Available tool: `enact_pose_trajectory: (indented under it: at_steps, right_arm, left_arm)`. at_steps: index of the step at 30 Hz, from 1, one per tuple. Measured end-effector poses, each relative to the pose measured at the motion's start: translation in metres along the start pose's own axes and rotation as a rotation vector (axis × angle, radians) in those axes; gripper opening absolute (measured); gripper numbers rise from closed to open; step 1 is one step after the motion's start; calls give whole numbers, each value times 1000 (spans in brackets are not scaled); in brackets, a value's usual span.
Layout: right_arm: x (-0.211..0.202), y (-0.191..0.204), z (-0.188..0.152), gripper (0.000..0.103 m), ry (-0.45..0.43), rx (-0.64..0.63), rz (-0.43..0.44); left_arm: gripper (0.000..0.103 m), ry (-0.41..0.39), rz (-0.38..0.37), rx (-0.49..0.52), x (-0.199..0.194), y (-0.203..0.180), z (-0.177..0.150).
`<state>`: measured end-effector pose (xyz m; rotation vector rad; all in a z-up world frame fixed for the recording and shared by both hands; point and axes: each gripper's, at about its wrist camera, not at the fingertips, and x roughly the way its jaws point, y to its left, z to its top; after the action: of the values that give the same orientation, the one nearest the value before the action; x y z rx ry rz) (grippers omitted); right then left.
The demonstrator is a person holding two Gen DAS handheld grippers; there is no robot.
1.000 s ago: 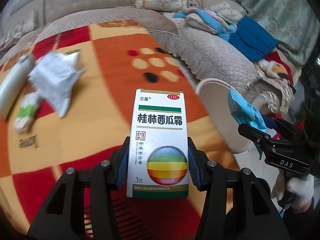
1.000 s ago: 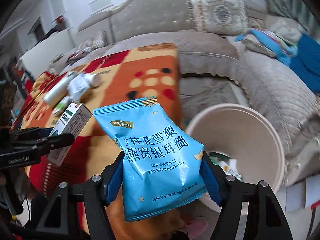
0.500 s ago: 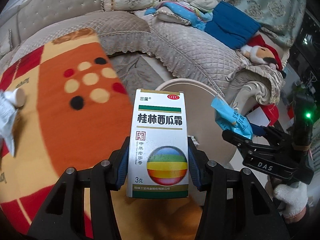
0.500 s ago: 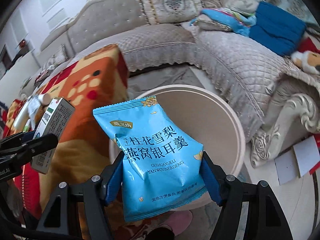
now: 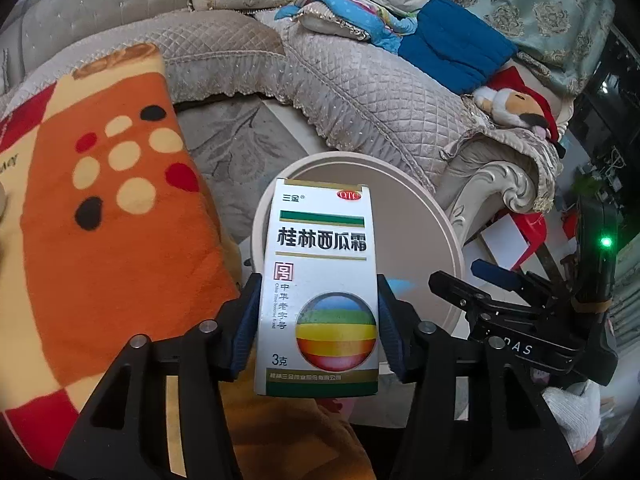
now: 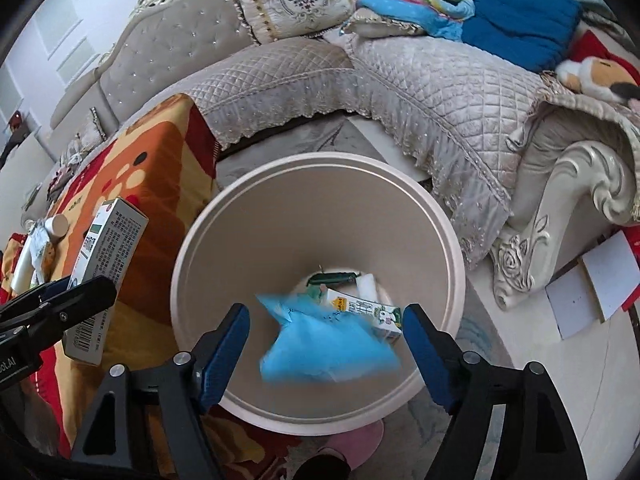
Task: Collect trash
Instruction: 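Carry the medicine box and blue packet over the white bin and open both tools, then move both tools back over the blanket toward the white wrapper and green-label packet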
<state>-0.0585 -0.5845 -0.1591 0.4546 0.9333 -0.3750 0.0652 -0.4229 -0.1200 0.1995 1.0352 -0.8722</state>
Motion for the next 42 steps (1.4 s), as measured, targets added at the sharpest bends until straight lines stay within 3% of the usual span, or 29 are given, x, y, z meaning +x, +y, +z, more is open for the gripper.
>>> enact_pose_trajectory:
  at_steps: [2, 4, 18, 27, 42]
  right_arm:
    - [2, -3, -1, 78, 7, 9, 11]
    - [2, -4, -3, 78, 12, 12, 10]
    - [-3, 9, -10, 78, 8, -21, 26]
    - [-9, 31, -14, 78, -17, -62, -11]
    - [-23, 82, -13, 78, -51, -140, -5]
  left_arm:
    - [65, -5, -14, -11, 0, 2, 0]
    - [66, -7, -29, -17, 0, 3, 1]
    - [66, -20, 2, -15, -11, 4, -7]
    - [66, -42, 30, -54, -23, 20, -13]
    - [66, -107, 95, -157, -64, 74, -40]
